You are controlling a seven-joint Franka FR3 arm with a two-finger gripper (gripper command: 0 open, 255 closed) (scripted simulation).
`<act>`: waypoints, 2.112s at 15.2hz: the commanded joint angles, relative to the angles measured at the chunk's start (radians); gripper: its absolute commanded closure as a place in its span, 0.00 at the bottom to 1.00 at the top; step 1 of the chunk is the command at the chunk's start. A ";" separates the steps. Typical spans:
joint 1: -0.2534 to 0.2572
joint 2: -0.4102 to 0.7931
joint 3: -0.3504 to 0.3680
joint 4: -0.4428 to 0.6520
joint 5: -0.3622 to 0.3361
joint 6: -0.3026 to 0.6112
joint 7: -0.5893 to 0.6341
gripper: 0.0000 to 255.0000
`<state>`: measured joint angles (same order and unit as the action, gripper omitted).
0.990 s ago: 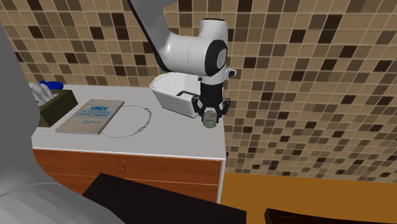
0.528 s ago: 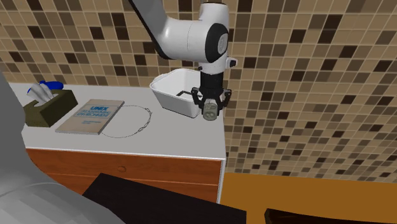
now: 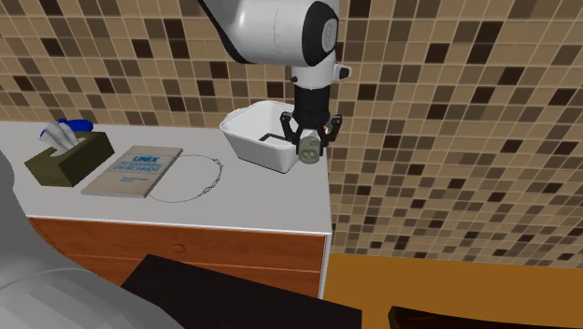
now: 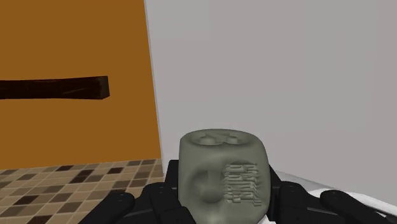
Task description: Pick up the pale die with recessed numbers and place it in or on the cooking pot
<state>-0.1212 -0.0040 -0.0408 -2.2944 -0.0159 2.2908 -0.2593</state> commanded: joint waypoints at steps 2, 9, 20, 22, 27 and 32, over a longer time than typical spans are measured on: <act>0.000 -0.025 0.000 0.017 -0.001 -0.042 -0.001 1.00; 0.000 -0.072 0.000 0.064 -0.002 -0.137 -0.001 1.00; 0.035 -0.004 0.040 0.236 0.003 -0.241 0.071 1.00; 0.052 0.050 0.058 0.302 0.002 -0.254 0.106 1.00; 0.097 0.196 0.093 0.492 -0.008 -0.299 0.188 1.00; 0.148 0.366 0.116 0.733 -0.025 -0.371 0.263 1.00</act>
<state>0.0165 0.3318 0.0713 -1.6078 -0.0372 1.9351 -0.0115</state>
